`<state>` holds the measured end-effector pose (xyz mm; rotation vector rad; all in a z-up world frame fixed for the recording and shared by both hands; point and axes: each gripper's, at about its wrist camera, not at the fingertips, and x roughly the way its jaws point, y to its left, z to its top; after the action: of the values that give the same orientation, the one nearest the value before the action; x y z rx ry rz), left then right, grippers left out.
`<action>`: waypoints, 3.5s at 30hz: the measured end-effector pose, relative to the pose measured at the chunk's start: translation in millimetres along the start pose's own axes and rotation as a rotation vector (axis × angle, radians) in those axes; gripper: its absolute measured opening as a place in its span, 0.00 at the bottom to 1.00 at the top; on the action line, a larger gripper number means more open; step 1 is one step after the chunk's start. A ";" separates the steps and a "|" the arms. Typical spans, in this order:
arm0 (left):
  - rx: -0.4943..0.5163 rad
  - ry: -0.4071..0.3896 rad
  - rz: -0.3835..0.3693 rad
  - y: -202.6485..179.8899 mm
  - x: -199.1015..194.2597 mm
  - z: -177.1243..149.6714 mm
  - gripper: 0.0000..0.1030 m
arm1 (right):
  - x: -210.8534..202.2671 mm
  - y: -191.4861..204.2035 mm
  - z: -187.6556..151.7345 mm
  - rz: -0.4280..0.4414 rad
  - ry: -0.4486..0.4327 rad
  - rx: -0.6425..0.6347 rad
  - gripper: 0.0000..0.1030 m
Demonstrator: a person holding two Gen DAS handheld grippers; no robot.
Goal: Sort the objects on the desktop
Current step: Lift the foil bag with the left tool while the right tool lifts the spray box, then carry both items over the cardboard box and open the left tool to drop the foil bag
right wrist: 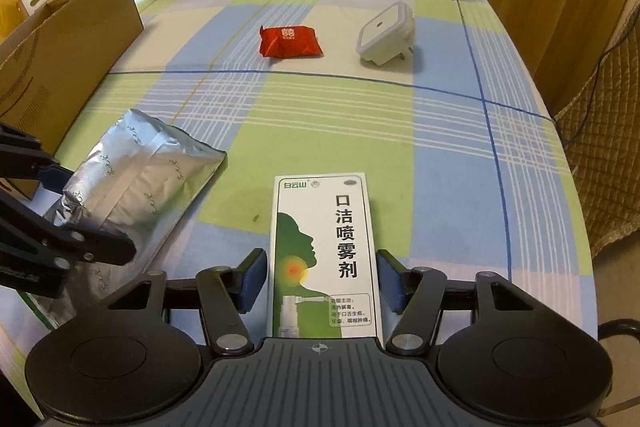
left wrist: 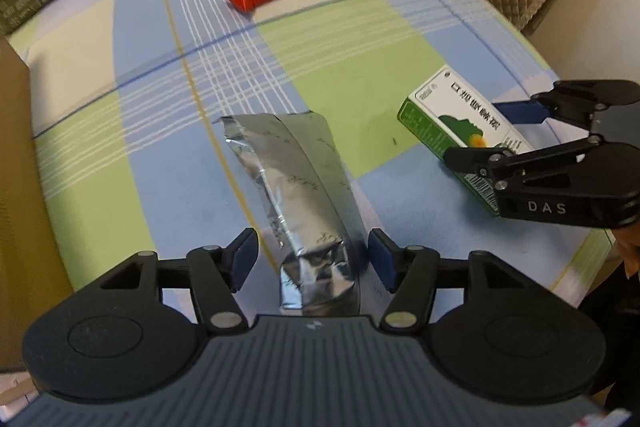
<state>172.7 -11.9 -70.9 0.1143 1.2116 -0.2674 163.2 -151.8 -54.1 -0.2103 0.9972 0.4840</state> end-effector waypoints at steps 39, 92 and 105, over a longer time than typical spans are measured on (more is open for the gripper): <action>0.094 0.147 0.048 -6.9 19.9 15.4 0.37 | 8.1 -1.7 1.5 -0.002 0.037 -0.011 0.52; -0.009 0.007 0.122 36.1 -142.1 -19.6 0.34 | -85.1 77.4 22.3 0.102 -0.128 0.040 0.51; -0.044 -0.087 0.135 56.3 -206.9 -21.8 0.34 | -126.7 115.2 69.1 0.106 -0.194 -0.047 0.51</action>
<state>100.6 76.8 111.8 0.1441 1.1179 -0.1264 102.9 -61.6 95.3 -0.1502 0.8105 0.6132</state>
